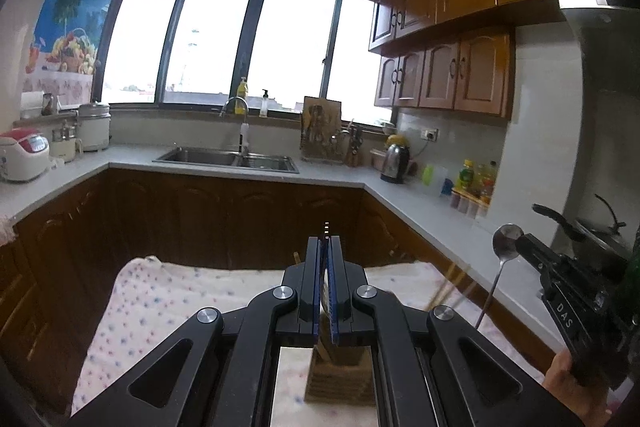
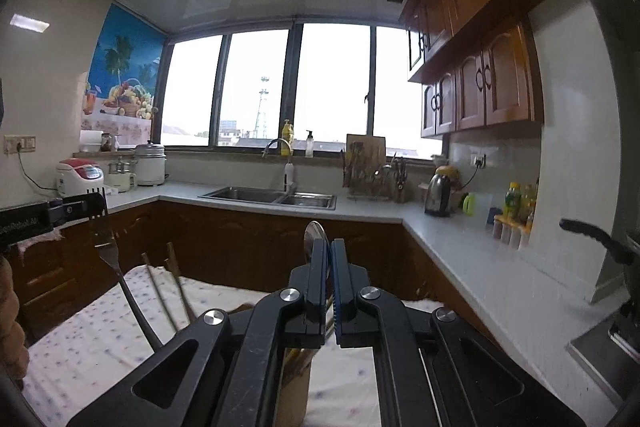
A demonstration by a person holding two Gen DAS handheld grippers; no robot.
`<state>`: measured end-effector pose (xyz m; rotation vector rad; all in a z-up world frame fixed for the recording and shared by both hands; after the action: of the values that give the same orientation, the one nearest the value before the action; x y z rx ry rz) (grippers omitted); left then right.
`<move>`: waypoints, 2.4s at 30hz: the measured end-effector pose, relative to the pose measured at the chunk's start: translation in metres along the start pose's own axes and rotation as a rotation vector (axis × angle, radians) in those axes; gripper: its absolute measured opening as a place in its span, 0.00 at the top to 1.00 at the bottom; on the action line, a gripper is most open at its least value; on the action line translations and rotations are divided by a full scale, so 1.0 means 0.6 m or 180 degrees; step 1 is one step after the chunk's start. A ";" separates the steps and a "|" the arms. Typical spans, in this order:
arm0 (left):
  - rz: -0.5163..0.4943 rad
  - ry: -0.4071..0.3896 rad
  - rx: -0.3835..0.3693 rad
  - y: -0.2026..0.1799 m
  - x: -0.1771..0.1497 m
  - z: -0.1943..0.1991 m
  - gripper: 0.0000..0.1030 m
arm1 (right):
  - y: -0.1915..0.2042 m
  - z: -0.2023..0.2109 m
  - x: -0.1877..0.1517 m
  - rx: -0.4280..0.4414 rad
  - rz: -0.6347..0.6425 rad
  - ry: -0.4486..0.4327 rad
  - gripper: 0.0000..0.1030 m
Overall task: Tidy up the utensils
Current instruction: 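Lift the fork and spoon and carry them over the wooden holder, then lower the fork and spoon handle-first into the wooden holder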
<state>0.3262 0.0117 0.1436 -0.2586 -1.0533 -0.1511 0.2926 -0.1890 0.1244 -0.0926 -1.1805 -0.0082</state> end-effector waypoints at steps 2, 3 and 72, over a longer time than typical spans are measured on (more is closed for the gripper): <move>-0.0015 -0.0024 0.0060 -0.003 0.006 -0.021 0.99 | 0.004 -0.009 0.004 -0.0033 0.0041 -0.0030 0.98; -0.0026 -0.0030 0.0079 -0.007 0.006 -0.025 0.99 | 0.007 -0.015 0.006 -0.0060 0.0071 -0.0050 0.98; -0.0046 0.0538 0.0047 -0.030 -0.075 -0.129 0.96 | 0.021 -0.087 -0.132 0.0355 0.0023 0.0724 0.94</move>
<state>0.3646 -0.0274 0.0703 -0.2209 -0.8885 -0.1752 0.3116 -0.1840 0.0308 0.0028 -0.9512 0.0523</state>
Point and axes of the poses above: each gripper's, at about its wrist camera, not at the fingertips, and z roughly against the way its jaws point, y to its left, x to its top, the point moved 2 cm from there along -z, roughly the way its jaws point, and after that the axes turned 13 degrees about y, right-handed, at the moved point
